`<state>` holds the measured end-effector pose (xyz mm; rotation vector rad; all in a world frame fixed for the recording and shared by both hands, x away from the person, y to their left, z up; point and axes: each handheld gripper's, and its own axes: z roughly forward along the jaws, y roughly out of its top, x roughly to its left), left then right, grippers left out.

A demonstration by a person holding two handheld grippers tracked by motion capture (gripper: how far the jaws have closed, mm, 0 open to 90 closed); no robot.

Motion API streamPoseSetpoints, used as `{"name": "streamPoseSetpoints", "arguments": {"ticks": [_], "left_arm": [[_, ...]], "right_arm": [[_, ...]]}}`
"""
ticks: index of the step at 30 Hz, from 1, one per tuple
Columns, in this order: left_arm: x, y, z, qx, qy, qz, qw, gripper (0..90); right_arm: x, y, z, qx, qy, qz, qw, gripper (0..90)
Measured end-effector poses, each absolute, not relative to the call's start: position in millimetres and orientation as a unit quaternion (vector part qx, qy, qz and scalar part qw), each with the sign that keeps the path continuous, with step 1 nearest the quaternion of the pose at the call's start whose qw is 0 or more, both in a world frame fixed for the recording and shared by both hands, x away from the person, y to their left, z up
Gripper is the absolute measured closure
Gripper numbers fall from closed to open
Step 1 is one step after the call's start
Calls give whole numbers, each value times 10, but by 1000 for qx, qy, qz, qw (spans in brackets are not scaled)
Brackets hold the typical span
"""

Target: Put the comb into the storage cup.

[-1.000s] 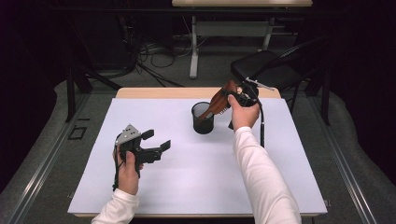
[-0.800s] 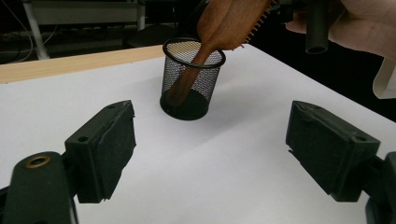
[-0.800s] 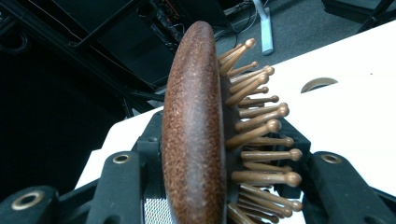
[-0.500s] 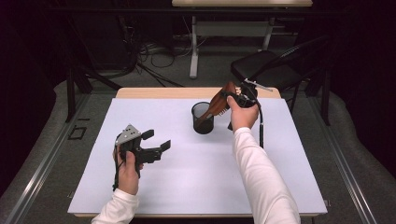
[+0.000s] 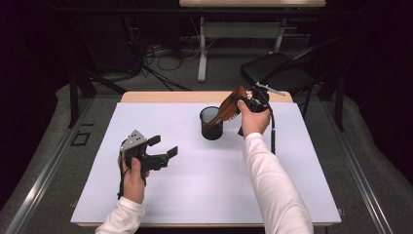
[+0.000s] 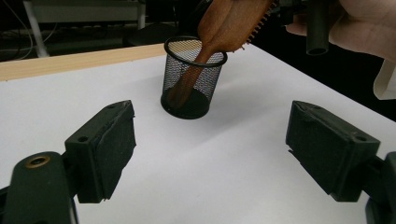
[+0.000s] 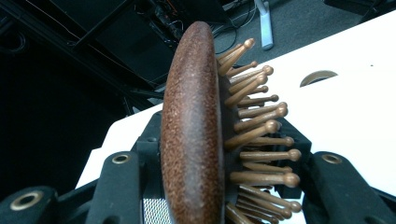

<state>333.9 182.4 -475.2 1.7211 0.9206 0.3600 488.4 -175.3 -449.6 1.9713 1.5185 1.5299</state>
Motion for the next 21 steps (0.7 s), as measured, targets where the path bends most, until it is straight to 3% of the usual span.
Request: {"name": "streamPoseSetpoints", "arguments": {"ticks": [21], "left_arm": [[3342,1821,-4760,727,389,153,545,160]], "right_arm": [[4891,-1759,-4513,672,513,522,111,470]]}}
